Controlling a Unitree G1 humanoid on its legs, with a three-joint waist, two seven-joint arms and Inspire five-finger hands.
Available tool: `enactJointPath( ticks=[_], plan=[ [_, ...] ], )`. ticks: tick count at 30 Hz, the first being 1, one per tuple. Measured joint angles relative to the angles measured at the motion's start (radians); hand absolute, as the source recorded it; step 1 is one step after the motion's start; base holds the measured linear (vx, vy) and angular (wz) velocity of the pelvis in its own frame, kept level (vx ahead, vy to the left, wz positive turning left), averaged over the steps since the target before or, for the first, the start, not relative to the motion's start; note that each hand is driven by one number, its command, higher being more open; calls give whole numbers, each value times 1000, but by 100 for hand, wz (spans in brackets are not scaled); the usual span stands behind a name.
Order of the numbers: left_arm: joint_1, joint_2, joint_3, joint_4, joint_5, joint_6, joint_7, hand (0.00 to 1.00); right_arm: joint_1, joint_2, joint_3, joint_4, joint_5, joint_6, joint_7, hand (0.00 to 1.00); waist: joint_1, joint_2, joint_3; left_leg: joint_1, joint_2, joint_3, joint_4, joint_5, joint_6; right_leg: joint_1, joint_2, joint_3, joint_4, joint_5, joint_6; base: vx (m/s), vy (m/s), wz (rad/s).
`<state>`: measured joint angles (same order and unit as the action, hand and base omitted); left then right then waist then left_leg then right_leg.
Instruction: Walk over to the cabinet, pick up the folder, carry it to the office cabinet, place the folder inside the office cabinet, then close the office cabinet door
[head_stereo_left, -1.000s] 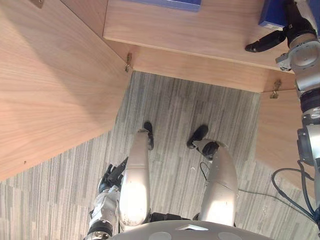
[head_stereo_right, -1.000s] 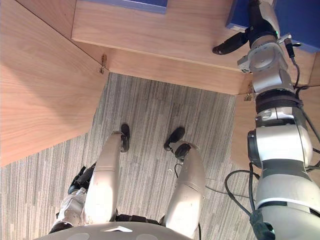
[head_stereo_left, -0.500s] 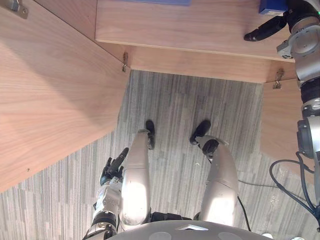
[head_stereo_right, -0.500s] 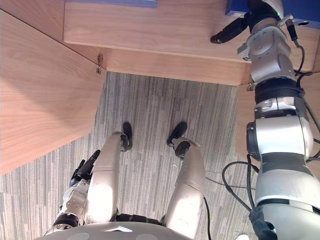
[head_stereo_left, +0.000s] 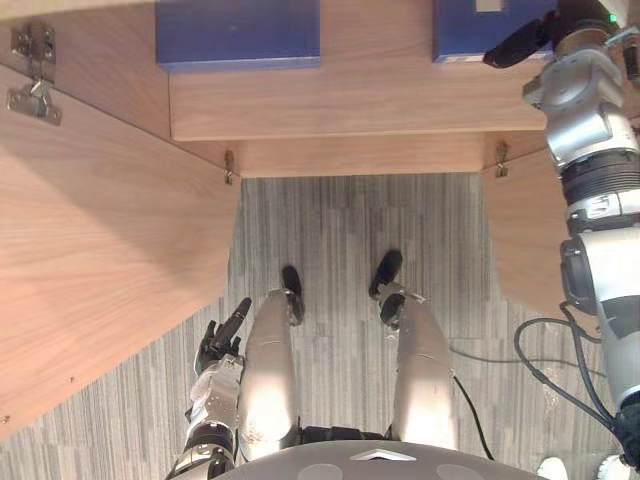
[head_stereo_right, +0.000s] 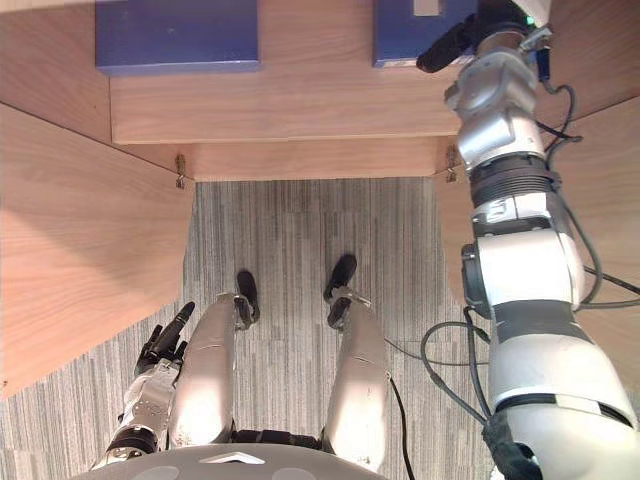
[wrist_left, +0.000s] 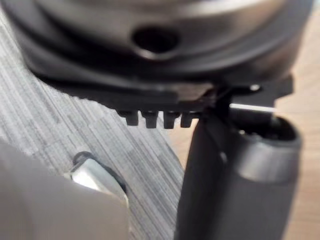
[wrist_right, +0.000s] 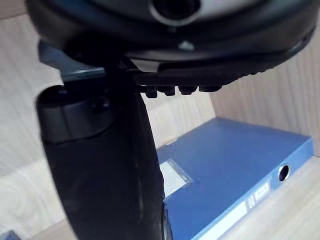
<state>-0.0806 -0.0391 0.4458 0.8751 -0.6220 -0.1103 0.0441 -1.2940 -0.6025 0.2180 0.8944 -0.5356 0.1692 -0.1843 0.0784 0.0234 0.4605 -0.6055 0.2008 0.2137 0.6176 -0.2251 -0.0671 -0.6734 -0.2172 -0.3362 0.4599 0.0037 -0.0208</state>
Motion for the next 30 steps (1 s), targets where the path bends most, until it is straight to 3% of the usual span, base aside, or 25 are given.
enactJointPath(
  ticks=[9,15,18,20,23,24,25,26,27,29,30],
  plan=[
    [0,-11,-4,5,7,0,13,100,12,129,12,-34,-106,4,-1,100,1,24,-14,126,-1,1,-91,31,-17,124,28,-21,-79,11,0,47,-24,1],
    [3,-30,-7,22,58,4,21,100,164,257,-4,-72,-112,1,1,100,0,47,-44,229,5,8,-116,28,-23,225,49,-23,-107,10,0,25,-13,-4],
    [-25,-24,-82,22,46,6,41,100,303,379,-52,-68,45,0,0,100,-1,43,-95,270,25,16,-116,19,-33,275,74,-23,-134,11,1,4,-23,-11],
    [-68,-20,-184,20,36,6,43,100,437,491,-115,-69,172,-2,-3,100,-2,40,-139,312,52,22,-113,4,-44,326,103,-23,-159,11,0,9,-36,-16],
    [-67,6,-319,-40,39,10,34,100,594,580,-133,-91,313,-6,-10,100,-8,30,-187,360,73,32,-109,-18,-46,368,125,-11,-177,8,-2,25,-10,-32],
    [-9,16,-403,-138,53,1,-5,100,691,621,-153,-115,381,-9,-14,100,-8,25,-206,392,77,18,-94,-35,-43,390,145,24,-188,8,-2,37,19,-49],
    [24,16,-423,-179,67,-3,-27,100,720,634,-162,-116,401,-9,-17,100,-5,26,-209,403,69,-17,-84,-47,-38,399,155,43,-191,8,-2,27,53,-94],
    [88,7,-442,-233,95,-13,-62,100,775,650,-184,-116,428,-9,-22,100,5,29,-231,405,41,-135,-60,-74,-19,403,178,90,-205,13,6,6,99,-116],
    [140,-2,-445,-233,119,-9,-71,100,826,653,-206,-116,455,-16,-22,100,8,40,-264,414,-1,-265,-75,-116,-19,403,198,126,-234,26,15,5,124,-120],
    [181,0,-451,-186,122,13,-77,100,920,643,-234,-142,481,-51,-23,100,-8,48,-297,446,-25,-312,-119,-146,-66,414,212,167,-282,50,50,27,176,-75],
    [190,4,-449,-162,122,21,-76,100,960,636,-245,-164,486,-59,-23,100,-14,40,-304,457,-32,-298,-134,-143,-61,420,211,181,-300,61,58,57,174,-53]
  ],
)
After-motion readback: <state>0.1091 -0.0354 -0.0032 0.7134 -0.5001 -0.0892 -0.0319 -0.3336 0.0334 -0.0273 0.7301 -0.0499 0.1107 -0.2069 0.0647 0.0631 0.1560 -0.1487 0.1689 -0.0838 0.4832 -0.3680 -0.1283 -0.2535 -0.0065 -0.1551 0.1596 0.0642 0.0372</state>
